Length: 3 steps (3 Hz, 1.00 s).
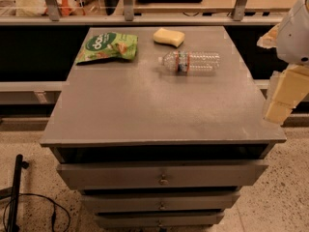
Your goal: Pick water bottle
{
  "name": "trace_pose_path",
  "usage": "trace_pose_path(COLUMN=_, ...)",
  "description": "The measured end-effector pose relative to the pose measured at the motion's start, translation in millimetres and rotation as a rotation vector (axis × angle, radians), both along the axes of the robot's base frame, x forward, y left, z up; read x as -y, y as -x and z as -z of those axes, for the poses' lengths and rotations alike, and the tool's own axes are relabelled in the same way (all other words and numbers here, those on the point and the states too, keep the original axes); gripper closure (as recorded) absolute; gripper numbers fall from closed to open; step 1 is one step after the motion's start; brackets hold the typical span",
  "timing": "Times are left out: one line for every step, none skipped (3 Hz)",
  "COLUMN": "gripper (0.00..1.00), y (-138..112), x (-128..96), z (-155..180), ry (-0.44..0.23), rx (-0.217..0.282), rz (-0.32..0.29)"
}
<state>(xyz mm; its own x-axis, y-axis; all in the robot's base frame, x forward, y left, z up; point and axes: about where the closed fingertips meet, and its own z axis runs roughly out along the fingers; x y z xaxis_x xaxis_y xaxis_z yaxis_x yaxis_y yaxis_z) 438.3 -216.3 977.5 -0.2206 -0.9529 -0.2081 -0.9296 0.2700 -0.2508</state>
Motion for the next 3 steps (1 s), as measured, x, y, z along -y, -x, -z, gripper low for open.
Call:
trace_pose_path(gripper=0.0, y=0.0, x=0.0, z=0.0, ry=0.0, rx=0.0, rz=0.0)
trace_pose_path(gripper=0.0, y=-18.5, x=12.7, z=-3.2, ry=-0.036, rx=0.059, rz=0.032)
trace_pose_path(gripper=0.0, y=-59.3, x=37.2, z=-8.0, ry=-0.099, rx=0.149, rz=0.051)
